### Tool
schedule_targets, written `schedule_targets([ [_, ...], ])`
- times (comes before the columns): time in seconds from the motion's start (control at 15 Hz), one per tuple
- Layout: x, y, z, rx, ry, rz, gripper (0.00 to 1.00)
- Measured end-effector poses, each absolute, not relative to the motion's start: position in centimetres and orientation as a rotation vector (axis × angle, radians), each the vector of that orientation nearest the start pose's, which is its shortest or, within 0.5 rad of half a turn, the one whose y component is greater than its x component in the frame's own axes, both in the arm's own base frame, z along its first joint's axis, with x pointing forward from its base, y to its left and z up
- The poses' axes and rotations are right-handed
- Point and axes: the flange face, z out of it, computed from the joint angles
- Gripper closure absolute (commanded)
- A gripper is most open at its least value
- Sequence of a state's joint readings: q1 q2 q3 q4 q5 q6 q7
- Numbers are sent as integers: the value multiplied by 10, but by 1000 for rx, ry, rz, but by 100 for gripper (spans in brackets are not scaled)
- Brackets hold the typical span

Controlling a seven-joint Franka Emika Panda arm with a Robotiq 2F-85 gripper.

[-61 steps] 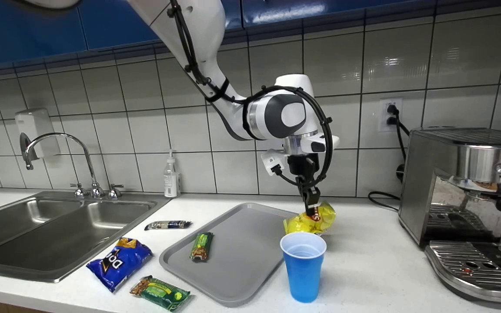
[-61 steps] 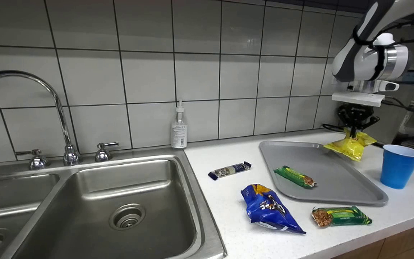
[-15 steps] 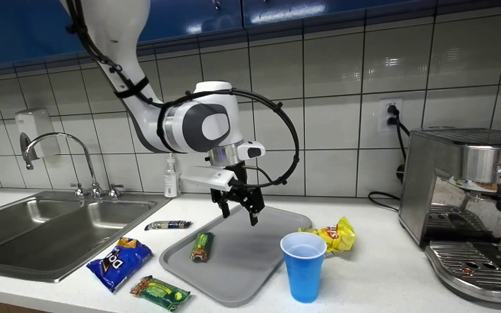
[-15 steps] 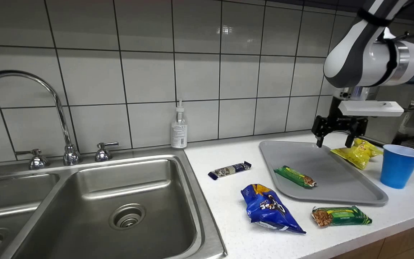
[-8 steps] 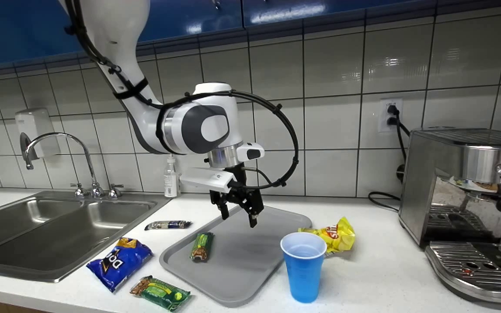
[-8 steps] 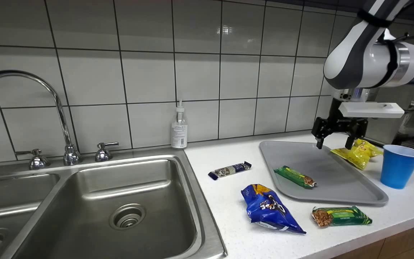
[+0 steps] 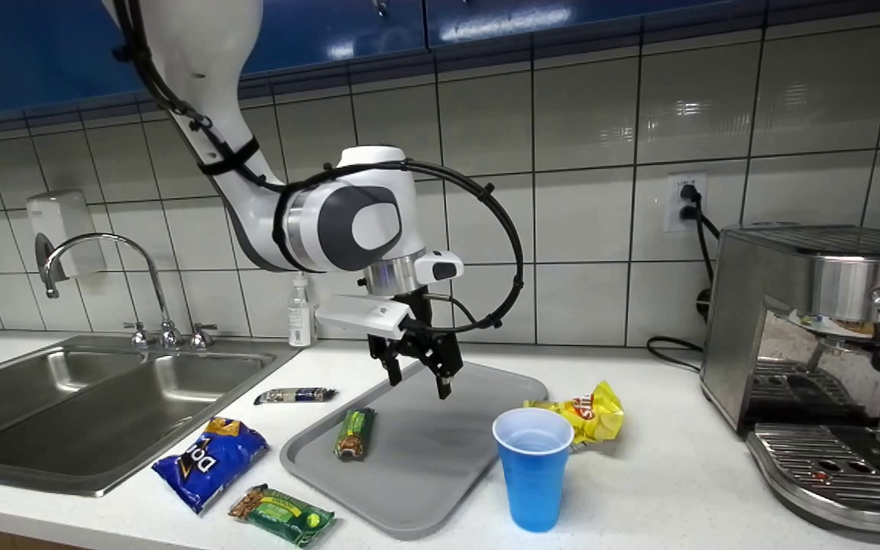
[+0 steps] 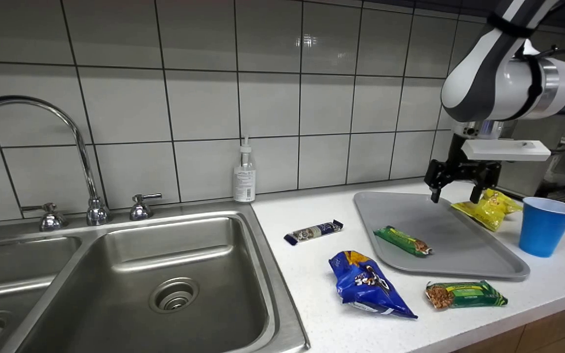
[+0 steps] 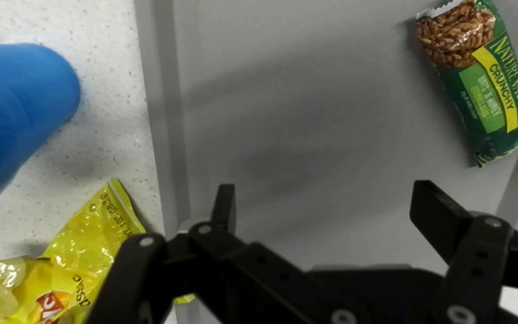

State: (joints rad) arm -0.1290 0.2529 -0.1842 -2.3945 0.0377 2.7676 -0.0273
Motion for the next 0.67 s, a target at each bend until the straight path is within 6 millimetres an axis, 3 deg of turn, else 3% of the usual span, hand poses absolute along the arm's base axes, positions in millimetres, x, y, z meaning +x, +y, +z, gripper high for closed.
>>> schedule_targets([
  [0.27, 495, -144, 228, -3176, 347, -280, 0],
  [0.67, 501, -90, 223, -3194, 42, -348, 0],
])
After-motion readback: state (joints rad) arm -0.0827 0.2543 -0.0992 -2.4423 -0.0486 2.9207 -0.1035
